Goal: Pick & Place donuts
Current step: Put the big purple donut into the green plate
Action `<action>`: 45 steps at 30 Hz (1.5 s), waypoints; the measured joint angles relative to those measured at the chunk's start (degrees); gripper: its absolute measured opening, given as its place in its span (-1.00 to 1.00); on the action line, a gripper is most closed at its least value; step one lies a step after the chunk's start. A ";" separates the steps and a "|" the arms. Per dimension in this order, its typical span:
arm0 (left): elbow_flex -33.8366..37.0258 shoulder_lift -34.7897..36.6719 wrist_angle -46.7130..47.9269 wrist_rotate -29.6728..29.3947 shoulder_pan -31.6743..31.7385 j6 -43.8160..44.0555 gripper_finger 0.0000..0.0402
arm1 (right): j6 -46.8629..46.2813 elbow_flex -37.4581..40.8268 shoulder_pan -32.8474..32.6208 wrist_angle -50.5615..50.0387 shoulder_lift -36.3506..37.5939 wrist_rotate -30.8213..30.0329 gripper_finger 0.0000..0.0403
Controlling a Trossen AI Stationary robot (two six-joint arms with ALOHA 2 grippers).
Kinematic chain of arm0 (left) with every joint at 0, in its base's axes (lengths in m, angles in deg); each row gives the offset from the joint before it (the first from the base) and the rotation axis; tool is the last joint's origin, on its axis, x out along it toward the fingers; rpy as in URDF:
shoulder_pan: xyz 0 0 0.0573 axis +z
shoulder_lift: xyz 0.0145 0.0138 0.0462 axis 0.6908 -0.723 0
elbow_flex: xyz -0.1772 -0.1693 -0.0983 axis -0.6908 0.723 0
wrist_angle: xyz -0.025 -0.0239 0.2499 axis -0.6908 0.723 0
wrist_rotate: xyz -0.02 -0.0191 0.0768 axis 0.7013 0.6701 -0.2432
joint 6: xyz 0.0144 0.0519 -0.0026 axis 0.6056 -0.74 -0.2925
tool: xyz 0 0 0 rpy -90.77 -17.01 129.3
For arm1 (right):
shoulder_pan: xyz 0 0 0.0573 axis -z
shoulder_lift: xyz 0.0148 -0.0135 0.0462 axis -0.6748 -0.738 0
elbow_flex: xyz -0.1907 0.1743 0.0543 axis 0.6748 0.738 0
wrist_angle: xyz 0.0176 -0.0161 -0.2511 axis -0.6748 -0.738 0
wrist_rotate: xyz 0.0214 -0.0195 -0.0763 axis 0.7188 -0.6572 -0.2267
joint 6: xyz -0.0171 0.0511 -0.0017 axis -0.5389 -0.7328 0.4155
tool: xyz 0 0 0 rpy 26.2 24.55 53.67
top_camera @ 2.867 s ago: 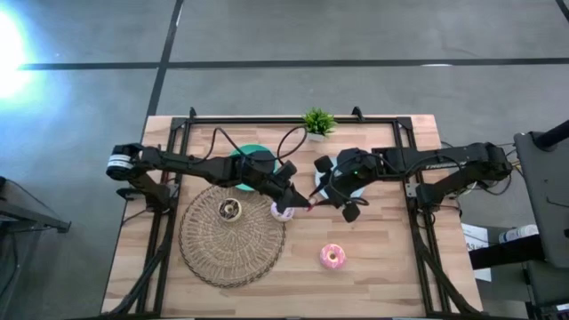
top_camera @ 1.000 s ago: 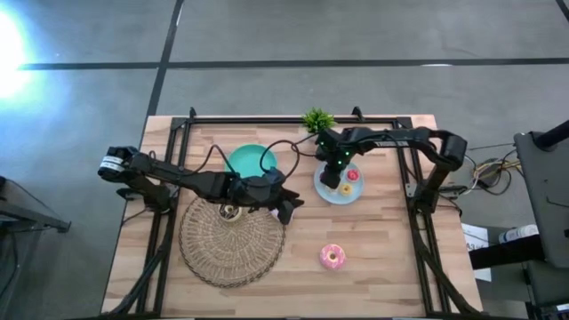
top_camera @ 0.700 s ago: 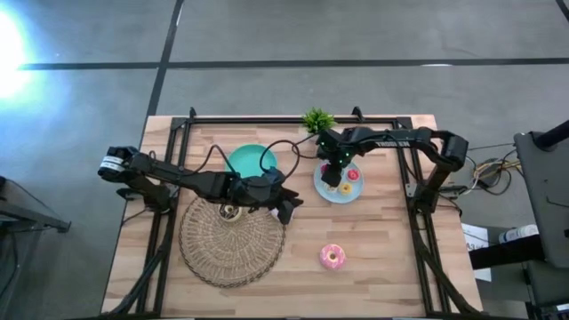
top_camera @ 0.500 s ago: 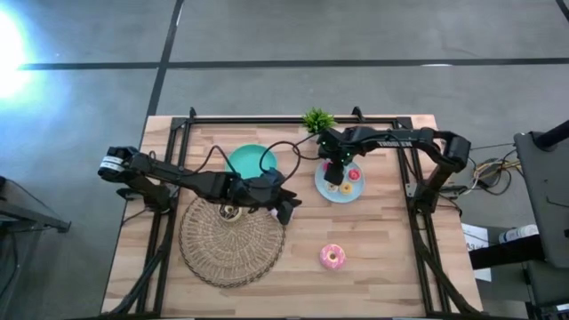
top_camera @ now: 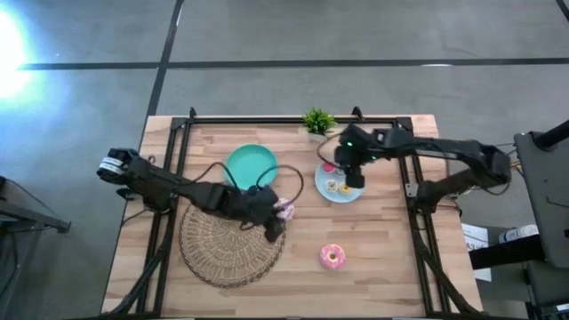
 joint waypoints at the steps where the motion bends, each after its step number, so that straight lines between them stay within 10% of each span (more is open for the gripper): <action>1: 0.00 -0.54 0.40 0.05 -0.73 -1.89 -0.31 | 0.85 1.25 -0.68 0.66 2.14 0.10 -0.19; 19: -0.59 -10.99 1.42 -2.11 0.04 -35.77 -0.31 | -6.69 10.21 -7.35 5.51 12.14 -5.29 -0.19; 38: -0.87 -16.91 1.47 4.60 4.62 -40.05 -0.31 | -10.26 10.13 -7.79 6.12 12.51 -5.40 -0.20; 45: -3.61 -17.61 3.30 -2.82 4.70 -39.98 -0.31 | -12.14 10.13 -7.78 6.27 12.51 -5.40 -0.25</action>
